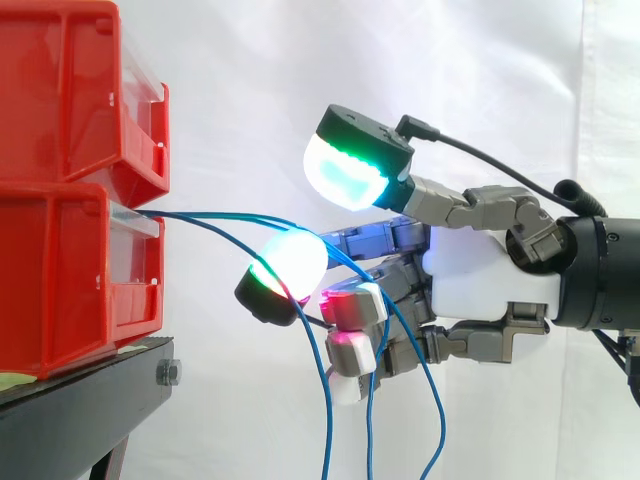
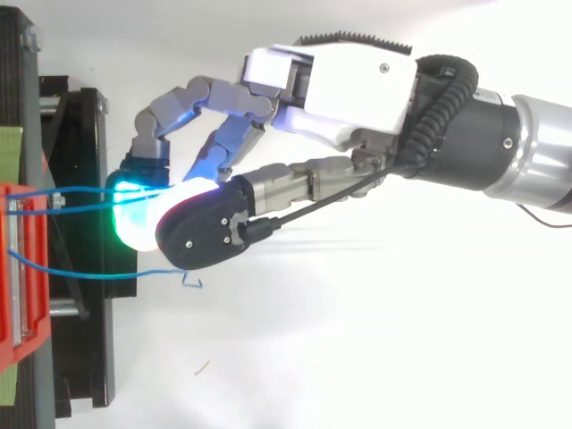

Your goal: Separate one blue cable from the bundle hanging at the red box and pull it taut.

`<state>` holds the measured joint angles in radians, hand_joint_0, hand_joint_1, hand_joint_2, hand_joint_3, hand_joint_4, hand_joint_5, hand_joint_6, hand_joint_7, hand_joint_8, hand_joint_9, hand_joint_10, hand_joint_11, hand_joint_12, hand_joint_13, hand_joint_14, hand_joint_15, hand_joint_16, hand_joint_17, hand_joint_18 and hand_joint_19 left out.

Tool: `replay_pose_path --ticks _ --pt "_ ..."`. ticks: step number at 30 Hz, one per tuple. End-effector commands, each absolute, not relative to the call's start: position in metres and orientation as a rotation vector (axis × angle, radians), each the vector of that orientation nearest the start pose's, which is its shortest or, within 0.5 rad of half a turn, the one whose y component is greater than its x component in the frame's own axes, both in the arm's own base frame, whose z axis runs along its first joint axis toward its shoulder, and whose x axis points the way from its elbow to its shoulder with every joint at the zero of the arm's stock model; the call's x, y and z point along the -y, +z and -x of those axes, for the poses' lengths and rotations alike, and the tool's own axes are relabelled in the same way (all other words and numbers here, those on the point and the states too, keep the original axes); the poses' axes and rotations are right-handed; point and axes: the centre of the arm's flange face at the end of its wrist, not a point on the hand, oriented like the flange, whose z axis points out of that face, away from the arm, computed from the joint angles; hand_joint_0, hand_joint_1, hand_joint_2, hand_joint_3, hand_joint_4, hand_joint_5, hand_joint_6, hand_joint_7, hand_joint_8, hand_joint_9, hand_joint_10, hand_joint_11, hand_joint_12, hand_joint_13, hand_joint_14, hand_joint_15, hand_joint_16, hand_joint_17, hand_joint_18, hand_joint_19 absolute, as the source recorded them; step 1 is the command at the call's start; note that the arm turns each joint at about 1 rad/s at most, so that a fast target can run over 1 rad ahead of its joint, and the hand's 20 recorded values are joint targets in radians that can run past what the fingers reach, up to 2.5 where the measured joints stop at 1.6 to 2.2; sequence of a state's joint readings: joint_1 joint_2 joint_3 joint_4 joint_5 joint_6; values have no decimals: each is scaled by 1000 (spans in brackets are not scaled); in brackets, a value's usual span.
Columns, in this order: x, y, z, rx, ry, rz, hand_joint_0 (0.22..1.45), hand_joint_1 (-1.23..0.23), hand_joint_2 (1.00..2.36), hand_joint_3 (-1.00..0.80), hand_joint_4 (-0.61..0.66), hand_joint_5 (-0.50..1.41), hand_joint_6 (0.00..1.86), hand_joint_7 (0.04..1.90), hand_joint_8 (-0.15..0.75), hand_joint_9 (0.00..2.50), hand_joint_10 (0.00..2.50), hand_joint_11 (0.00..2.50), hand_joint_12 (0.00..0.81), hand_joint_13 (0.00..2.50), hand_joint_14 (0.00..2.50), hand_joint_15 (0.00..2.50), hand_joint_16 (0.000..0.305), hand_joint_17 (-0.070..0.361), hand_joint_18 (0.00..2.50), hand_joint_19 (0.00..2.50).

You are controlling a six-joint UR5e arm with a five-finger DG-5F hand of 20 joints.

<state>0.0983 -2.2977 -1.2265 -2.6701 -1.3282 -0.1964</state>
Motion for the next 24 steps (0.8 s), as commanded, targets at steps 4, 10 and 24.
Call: replay_pose_path --ticks 4,10,24 --pt "81 242 -763 -1131 998 -1096 538 -561 1000 -500 150 -187 753 902 292 1058 6 1366 339 1113 24 1076 39 87 830 553" --pt "79 244 -763 -1130 1000 -1093 533 -572 1000 -500 163 -194 754 888 302 942 461 1384 315 1207 5 1470 39 87 909 776" --pt "68 248 -766 -1141 993 -1068 528 -602 1000 -500 191 -202 750 854 307 594 1843 977 331 669 2459 1111 31 70 1114 1635"
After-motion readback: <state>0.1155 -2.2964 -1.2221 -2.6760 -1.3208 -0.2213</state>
